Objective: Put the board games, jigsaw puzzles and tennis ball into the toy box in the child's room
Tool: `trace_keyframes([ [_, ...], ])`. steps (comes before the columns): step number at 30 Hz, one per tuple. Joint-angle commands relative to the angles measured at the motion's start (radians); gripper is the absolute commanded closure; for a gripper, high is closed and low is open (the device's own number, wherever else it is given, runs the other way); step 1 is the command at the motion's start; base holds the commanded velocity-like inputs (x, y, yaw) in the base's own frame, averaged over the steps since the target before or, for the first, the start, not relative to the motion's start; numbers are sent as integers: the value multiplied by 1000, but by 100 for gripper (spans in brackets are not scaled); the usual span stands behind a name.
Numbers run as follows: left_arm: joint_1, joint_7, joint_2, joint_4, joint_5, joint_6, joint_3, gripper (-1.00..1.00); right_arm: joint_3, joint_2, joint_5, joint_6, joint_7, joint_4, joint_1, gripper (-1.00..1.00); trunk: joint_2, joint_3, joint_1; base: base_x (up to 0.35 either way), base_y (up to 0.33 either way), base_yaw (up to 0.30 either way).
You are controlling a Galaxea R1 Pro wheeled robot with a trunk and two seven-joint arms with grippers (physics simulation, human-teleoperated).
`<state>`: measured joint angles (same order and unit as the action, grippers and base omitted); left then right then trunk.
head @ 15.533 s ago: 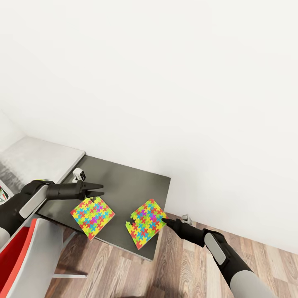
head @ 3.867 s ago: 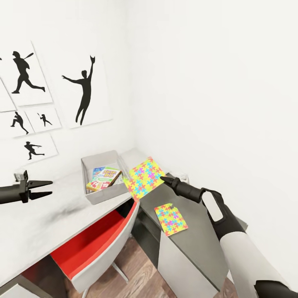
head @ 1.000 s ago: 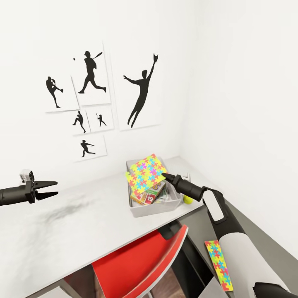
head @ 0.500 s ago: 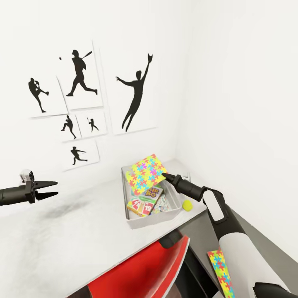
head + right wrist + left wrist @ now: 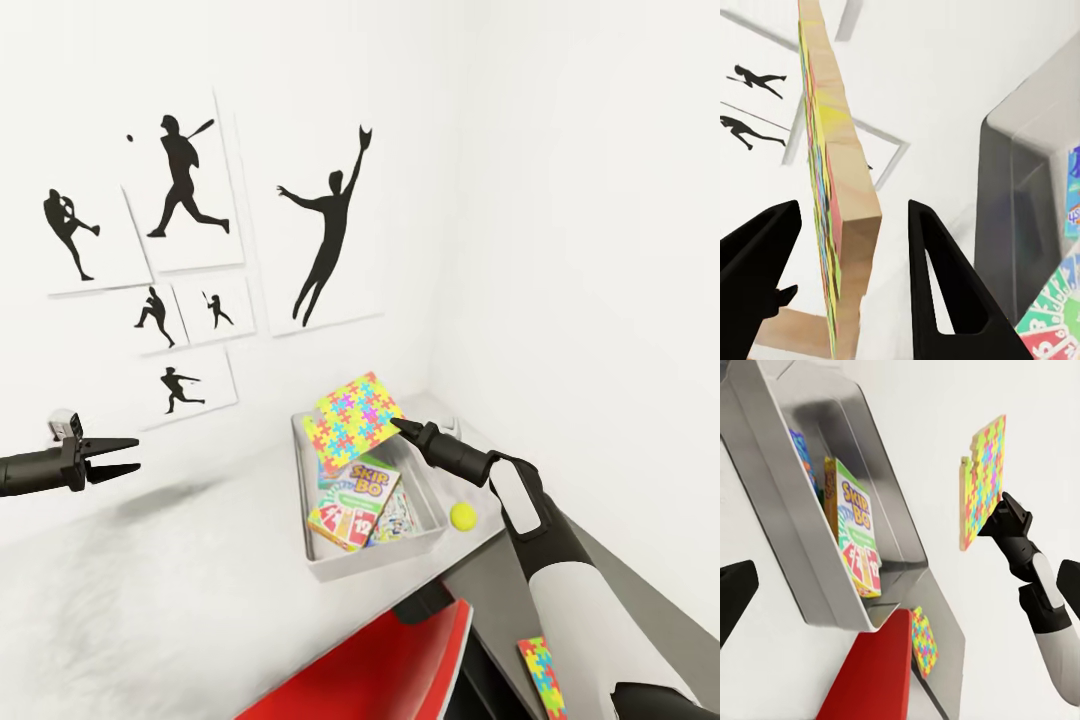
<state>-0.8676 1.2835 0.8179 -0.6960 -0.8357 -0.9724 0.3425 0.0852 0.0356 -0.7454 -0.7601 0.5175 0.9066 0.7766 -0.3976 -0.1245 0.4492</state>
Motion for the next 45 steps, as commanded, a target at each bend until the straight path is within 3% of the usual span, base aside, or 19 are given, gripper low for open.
trace_keyframes([
  [1, -2, 4, 1, 1, -5, -8, 6, -100, 4, 1, 0, -7, 3, 0, 1, 100, -2, -2, 1, 50, 25, 0],
  [9, -2, 5, 1, 1, -5, -8, 7, -100, 5, 3, 0, -7, -45, -3, 1, 100, -2, -2, 1, 7, 4, 0],
  [14, -2, 5, 1, 1, -6, -8, 7, -100, 5, 4, -3, -8, -131, -66, 18, 100, -2, -2, 1, 0, 0, 0],
  [19, -3, 5, 1, 1, -5, -8, 6, -100, 8, 4, -7, -1, -180, -250, 120, 100, -2, -2, 1, 0, 0, 0],
  [22, -3, 5, 1, 1, -6, -8, 6, -100, 25, 3, -8, 41, -187, -442, 210, 100, -2, -2, 1, 0, 0, 0],
  [26, -3, 7, 1, 1, -6, -7, 6, -100, 33, 2, -8, 63, -191, -547, 252, 100, -2, -2, 1, 0, 0, 0],
  [31, -3, 18, 1, 1, -5, -7, 6, -100, 34, 3, -8, 66, -227, -573, 261, 100, -2, -2, 1, 0, 0, 0],
  [45, -2, 19, 1, 1, -5, -7, 7, -100, 47, -1, -8, 55, -246, -595, 262, 100, -2, -2, 1, 0, 0, 0],
])
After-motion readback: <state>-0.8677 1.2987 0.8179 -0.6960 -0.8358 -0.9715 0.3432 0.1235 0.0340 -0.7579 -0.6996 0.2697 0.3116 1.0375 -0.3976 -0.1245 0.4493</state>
